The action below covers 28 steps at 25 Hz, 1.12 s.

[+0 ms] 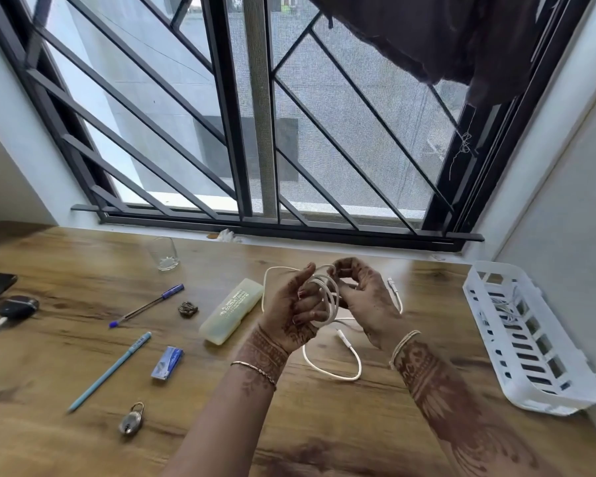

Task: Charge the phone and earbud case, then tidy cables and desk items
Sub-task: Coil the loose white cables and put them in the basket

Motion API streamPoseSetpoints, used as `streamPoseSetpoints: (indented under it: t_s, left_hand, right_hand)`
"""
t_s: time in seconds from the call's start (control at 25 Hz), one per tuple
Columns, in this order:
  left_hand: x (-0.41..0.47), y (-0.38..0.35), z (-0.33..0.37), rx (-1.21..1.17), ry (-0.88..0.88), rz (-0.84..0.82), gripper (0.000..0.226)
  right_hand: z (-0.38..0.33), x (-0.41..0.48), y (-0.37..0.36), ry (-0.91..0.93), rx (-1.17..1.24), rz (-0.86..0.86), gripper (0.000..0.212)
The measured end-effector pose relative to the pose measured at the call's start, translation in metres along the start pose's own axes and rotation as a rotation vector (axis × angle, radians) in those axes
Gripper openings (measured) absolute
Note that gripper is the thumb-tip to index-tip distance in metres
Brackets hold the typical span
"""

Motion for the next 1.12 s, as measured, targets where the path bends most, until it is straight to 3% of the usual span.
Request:
streamPoseSetpoints:
  t_s: [0.32,0.64,0.8,0.96,1.12]
  left_hand:
    - [-0.007,-0.01,0.003,0.085,-0.013,-0.01,0.038]
    - [-0.011,0.019,0.012,0.199,-0.221,0.404,0.049]
    - [-0.012,0.021,0.018,0.4,-0.396,0.504,0.036]
    - [-0.015,0.022,0.024,0.548,-0.525,0.613,0.037]
    - [-0.017,0.024,0.029,0.635,-0.615,0.671,0.039]
  right_hand:
    - [0.009,-0.005,-0.011,-0.126,0.354,-0.114,0.015]
    - [0.022,-0.009,-0.01,-0.216,0.488,-0.215,0.024]
    - [0.027,-0.009,-0.007,-0.23,0.436,-0.192,0.026]
    - [0.031,-0.011,-0.009,-0.253,0.46,-0.199,0.014]
    - [0.032,-0.017,-0.019,-0.27,0.47,-0.318,0.016]
Point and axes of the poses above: each hand's wrist, its own x-axis towards the middle knuckle, its own y-axis out of the back of the hand, z = x × y, the point moved 8 cm from there along x, towards the middle knuckle, and after that the axes turned 11 degrees about -x, right-handed, at the moved point
